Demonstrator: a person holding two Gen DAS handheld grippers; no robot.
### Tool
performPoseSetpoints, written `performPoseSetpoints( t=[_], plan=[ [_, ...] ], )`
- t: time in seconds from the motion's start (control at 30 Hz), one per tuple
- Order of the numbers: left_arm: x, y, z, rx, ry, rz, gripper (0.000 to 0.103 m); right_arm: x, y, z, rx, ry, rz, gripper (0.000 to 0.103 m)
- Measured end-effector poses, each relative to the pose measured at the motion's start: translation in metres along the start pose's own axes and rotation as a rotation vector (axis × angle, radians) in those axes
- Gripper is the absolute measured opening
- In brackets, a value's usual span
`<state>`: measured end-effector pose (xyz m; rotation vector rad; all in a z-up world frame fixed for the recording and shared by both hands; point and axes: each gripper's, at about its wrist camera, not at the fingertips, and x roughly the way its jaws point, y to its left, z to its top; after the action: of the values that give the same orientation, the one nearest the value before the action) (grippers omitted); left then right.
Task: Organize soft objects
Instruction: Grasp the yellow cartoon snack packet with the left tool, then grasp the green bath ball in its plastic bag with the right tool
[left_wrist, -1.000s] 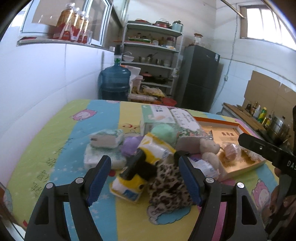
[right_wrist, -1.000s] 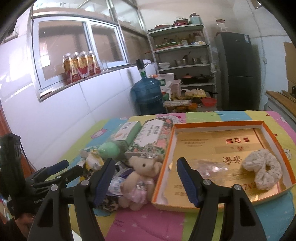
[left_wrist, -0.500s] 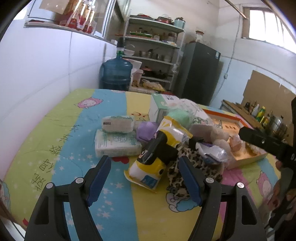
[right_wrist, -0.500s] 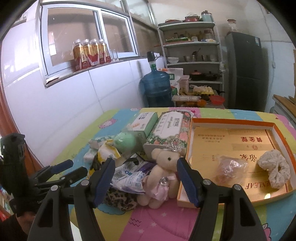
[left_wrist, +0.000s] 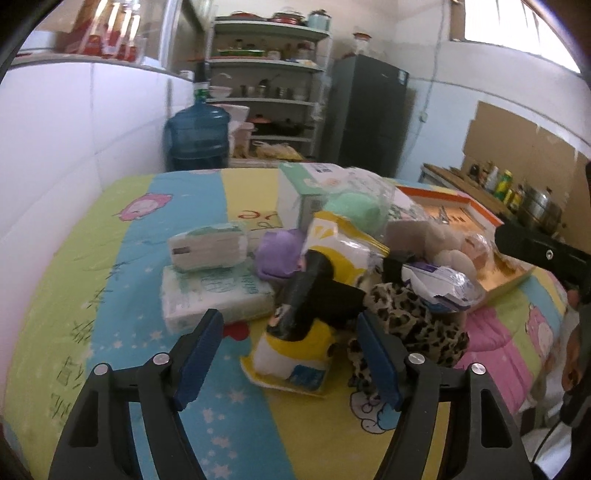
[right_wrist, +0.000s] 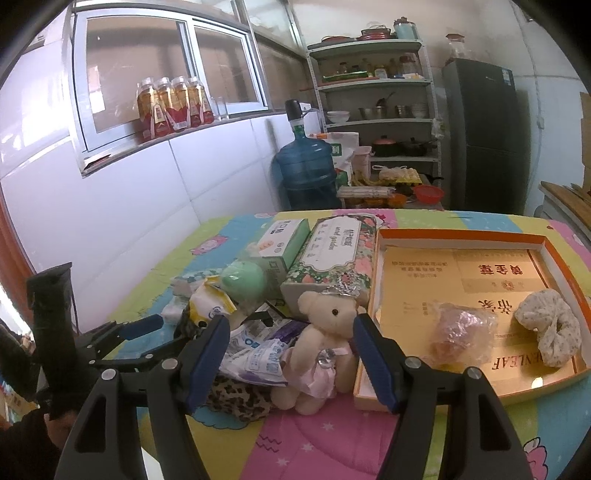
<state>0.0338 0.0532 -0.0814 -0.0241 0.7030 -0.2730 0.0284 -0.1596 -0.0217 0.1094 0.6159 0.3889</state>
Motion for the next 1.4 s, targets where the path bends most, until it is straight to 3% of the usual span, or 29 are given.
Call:
performPoseSetpoints(
  t=[0.1,0.2,0.43,0.73,0.9,1.03,1.4],
  plan=[
    [0.008,-0.003,0.002,0.019,0.02,-0.005,0.069,0.0,-0.003,-0.001,0.008,0.001,-0.007,0.069],
    [0.017,-0.004,0.005,0.016,0.041,-0.014,0.056,-0.001,-0.006,-0.002,0.019,0.002,-0.01,0.069],
    [0.017,-0.004,0.001,-0.003,0.024,-0.028,0.049,0.0,-0.011,-0.001,0.04,0.012,0.014,0.069],
    [-0.011,0.011,-0.006,-0.101,-0.04,-0.018,0.046,0.005,0.005,0.007,0.022,-0.012,0.088,0.068],
    [-0.027,0.022,-0.007,-0.14,-0.078,0.012,0.045,0.025,0.024,0.02,0.012,-0.001,0.173,0.068],
    [-0.019,0.031,-0.01,-0.157,-0.05,0.016,0.045,0.051,0.04,0.026,-0.017,0.03,0.171,0.068],
    [-0.002,0.038,-0.013,-0.165,-0.02,-0.026,0.044,0.077,0.061,0.033,-0.083,0.054,0.129,0.068]
  ],
)
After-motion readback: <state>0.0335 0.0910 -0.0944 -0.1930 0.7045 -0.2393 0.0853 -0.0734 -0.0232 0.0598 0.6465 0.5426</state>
